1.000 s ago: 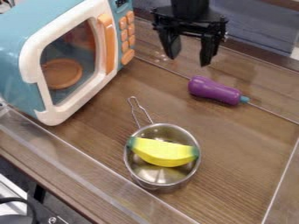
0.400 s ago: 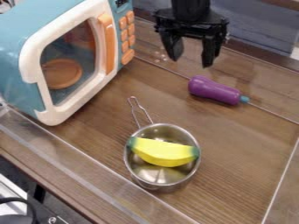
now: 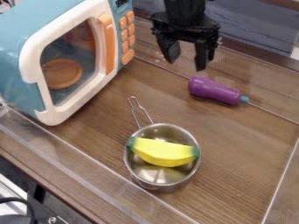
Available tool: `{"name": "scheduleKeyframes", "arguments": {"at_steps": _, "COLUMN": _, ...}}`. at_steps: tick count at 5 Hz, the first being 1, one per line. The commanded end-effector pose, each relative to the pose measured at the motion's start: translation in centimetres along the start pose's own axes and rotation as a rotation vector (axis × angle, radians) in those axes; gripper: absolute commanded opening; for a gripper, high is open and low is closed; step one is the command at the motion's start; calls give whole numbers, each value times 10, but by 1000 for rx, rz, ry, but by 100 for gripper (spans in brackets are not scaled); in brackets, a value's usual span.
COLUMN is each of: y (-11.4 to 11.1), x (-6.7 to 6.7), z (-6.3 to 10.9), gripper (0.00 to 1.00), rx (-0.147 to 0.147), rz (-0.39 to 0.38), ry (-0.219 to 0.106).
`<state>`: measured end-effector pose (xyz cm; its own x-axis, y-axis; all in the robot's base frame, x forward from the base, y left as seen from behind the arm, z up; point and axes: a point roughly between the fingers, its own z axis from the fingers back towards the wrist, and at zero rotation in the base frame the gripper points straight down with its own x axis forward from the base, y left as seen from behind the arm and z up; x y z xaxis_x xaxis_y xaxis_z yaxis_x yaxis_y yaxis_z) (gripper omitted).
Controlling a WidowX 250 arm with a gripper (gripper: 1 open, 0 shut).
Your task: Put the banana in the silver pot
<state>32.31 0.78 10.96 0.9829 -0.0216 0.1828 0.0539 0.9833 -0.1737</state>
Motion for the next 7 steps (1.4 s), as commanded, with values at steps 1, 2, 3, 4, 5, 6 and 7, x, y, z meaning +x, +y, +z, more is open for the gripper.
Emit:
{"name": "scheduleKeyframes", "arguments": {"at_steps": 1, "y": 5, "x": 9, "z": 23, "gripper": 100, "rx": 4, "rz": -2, "ry": -32}}
{"name": "scheduleKeyframes", "arguments": {"at_steps": 2, "y": 8, "x": 14, "z": 36, "gripper": 100, "rx": 6, "rz": 8, "ry": -32}}
{"name": "scheduleKeyframes", "arguments": {"at_steps": 3, "y": 15, "x": 11, "z": 39, "gripper": 100, "rx": 24, "rz": 59, "ry": -37}}
{"name": "scheduleKeyframes", "arguments": {"at_steps": 4, "y": 18, "x": 8, "z": 36, "gripper": 100, "rx": 37, "rz": 92, "ry": -29}}
{"name": "scheduleKeyframes", "arguments": {"at_steps": 5, "y": 21, "x": 15, "z": 38, "gripper": 100, "rx": 56, "rz": 63, "ry": -31}}
{"name": "scheduleKeyframes", "arguments": {"at_steps": 6, "y": 24, "x": 21, "z": 41, "gripper": 0, "rx": 75, "rz": 37, "ry": -34}}
{"name": "scheduleKeyframes", "arguments": {"at_steps": 7, "y": 38, "x": 23, "z": 34, "gripper": 100, "rx": 93, "rz": 24, "ry": -28}}
